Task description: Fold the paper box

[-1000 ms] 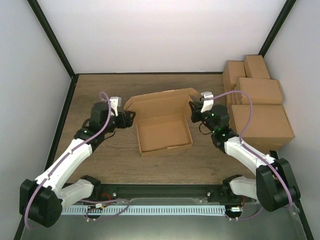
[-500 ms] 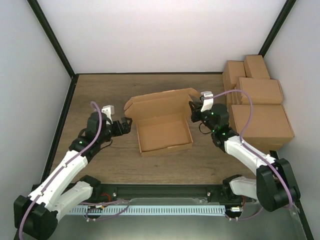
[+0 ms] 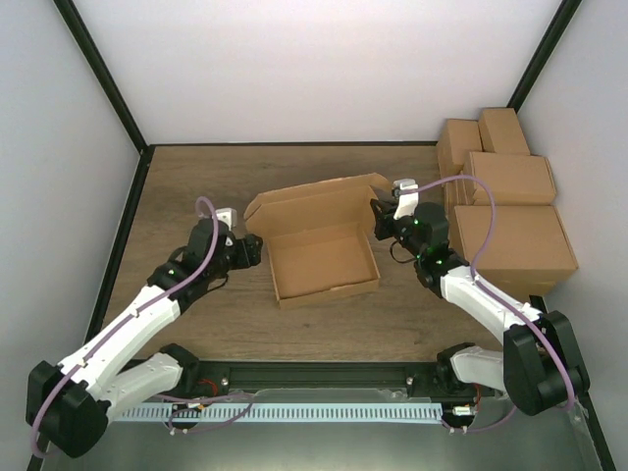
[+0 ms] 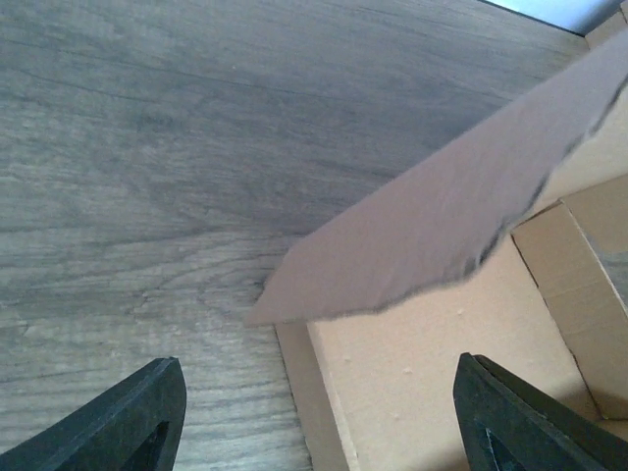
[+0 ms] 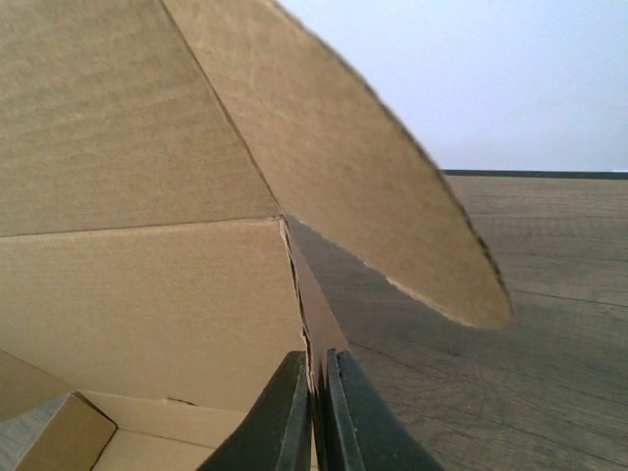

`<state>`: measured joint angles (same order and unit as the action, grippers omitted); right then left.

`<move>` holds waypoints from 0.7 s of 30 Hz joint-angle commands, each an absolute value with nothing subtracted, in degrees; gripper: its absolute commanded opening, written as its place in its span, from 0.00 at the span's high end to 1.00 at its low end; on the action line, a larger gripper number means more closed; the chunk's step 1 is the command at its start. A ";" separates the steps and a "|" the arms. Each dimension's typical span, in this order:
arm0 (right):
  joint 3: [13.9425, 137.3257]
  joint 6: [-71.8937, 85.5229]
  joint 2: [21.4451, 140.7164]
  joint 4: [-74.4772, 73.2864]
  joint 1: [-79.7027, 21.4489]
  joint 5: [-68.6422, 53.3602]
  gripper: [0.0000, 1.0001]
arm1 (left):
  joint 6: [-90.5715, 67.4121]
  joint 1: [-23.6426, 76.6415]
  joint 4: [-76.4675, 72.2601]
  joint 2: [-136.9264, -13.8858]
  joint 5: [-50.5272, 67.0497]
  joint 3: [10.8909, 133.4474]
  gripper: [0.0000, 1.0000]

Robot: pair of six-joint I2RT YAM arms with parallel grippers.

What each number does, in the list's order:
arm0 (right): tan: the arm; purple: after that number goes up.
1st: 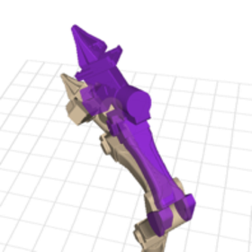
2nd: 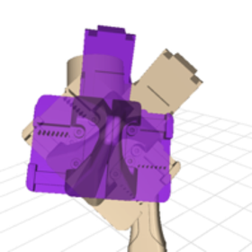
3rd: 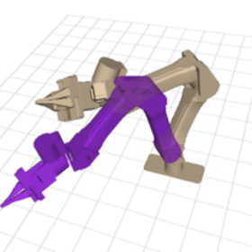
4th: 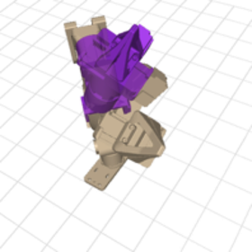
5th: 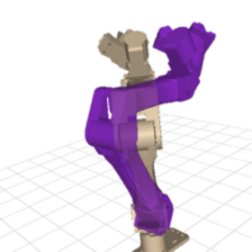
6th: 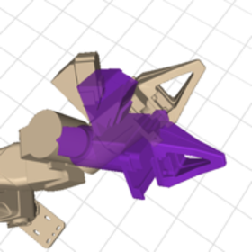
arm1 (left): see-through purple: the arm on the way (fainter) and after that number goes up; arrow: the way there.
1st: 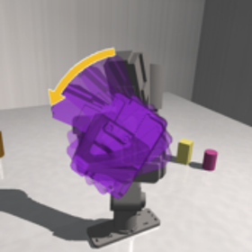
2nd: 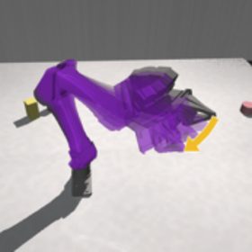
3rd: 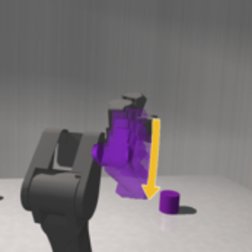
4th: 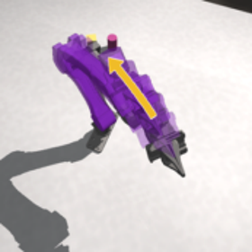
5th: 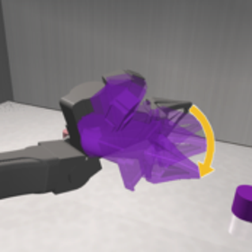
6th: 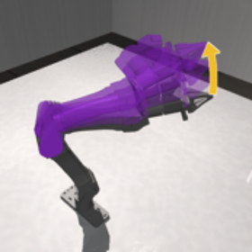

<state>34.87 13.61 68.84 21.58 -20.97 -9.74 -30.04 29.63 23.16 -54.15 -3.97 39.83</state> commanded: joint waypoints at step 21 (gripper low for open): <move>35.42 15.22 66.64 16.79 -25.85 -6.34 0.94 | -35.93 32.95 23.40 -63.19 -4.13 51.07 0.82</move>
